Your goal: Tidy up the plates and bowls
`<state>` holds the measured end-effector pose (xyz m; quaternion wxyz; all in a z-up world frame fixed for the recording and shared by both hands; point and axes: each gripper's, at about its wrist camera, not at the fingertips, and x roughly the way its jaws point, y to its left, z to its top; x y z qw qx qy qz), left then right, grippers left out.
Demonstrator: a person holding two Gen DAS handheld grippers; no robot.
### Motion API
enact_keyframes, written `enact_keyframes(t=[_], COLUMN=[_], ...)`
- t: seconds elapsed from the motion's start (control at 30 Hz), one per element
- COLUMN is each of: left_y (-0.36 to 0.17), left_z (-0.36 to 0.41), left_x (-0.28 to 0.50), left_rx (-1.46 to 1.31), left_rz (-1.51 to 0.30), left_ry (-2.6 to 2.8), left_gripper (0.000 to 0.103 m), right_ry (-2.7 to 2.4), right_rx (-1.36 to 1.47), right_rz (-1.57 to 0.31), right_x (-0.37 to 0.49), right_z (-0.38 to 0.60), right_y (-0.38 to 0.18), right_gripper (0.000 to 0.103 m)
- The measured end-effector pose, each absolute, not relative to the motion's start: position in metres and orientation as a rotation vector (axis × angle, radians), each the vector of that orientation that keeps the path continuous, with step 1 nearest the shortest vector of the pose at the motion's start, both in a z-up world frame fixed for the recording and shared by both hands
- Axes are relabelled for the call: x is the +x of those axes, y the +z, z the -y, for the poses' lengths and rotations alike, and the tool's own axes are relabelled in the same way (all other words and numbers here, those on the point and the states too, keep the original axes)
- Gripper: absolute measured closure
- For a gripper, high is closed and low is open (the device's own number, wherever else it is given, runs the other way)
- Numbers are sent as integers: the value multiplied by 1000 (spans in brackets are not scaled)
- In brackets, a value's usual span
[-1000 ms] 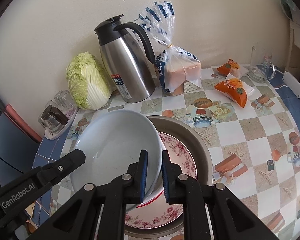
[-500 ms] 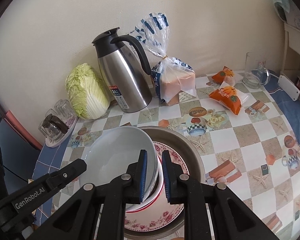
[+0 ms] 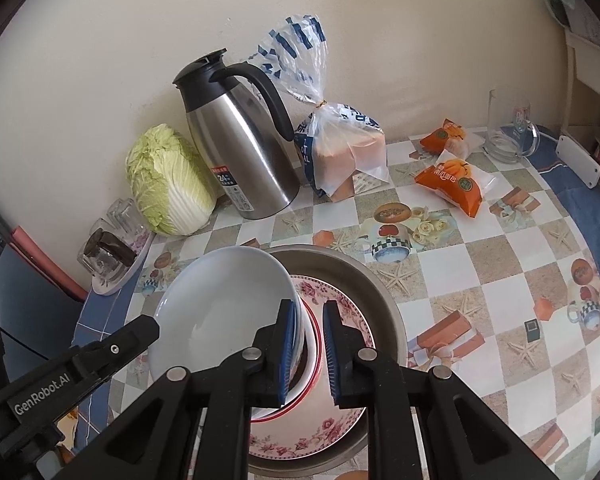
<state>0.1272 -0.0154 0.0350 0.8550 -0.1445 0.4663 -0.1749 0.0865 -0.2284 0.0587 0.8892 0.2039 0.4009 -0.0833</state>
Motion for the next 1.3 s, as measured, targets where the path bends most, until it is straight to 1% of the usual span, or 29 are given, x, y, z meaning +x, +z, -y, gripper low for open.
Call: enact_keyframes(t=[0.07, 0.17, 0.2, 0.27, 0.33, 0.4, 0.43, 0.47, 0.5, 0.53, 0.57, 0.6, 0.63, 0.67, 0.73, 0.83, 0.9, 0.97, 1.03, 1.1, 1.3], left_y=[37, 41, 42, 43, 44, 42, 42, 40, 39, 39, 38, 37, 36, 35, 32, 28, 26, 25, 24, 23, 21], left_z=[15, 13, 12, 10, 8, 6, 4, 3, 2, 1, 0, 0, -1, -2, -4, -6, -7, -7, -9, -9, -9], left_x=[126, 125, 125, 124, 124, 125, 126, 127, 127, 128, 128, 129, 129, 129, 131, 132, 133, 133, 134, 134, 136], left_rx=[-296, -287, -285, -278, -264, -261, -261, -261, -259, -255, -249, -243, -236, -230, -224, -223, -221, -222, -226, -227, -219], left_rz=[-978, -969, -966, -962, -959, -961, -964, -965, -966, -967, -967, -965, -964, -965, -971, -978, -986, -988, -990, -991, -985], left_ry=[-355, -339, -331, -310, -288, -270, -263, -255, -246, -235, -222, -210, -197, -186, -169, -148, -133, -123, -114, -104, -87], left_gripper=[66, 60, 59, 50, 46, 42, 37, 32, 30, 25, 20, 18, 16, 15, 14, 12, 12, 11, 11, 11, 11], right_ry=[-169, -166, -171, -177, -184, -189, -190, -191, -193, -196, -198, -197, -197, -199, -207, -206, -204, -202, -199, -196, -198], right_rx=[414, 395, 388, 379, 371, 362, 357, 353, 348, 345, 343, 340, 337, 333, 328, 325, 321, 315, 312, 308, 304], right_rz=[-834, -842, -844, -844, -845, -846, -849, -852, -853, -853, -853, -854, -857, -860, -872, -885, -891, -893, -890, -888, -894], right_x=[86, 87, 87, 87, 87, 87, 87, 87, 87, 87, 87, 88, 88, 89, 90, 92, 93, 93, 93, 93, 94], right_z=[227, 225, 224, 224, 224, 224, 224, 224, 224, 224, 224, 224, 224, 224, 224, 224, 224, 223, 223, 223, 224], right_y=[60, 61, 61, 62, 62, 63, 63, 63, 63, 63, 63, 62, 62, 61, 59, 56, 55, 54, 54, 54, 52], right_gripper=[86, 86, 84, 69, 60, 57, 55, 49, 45, 38, 35, 34, 31, 25, 19, 17, 14, 6, 2, 0, 0])
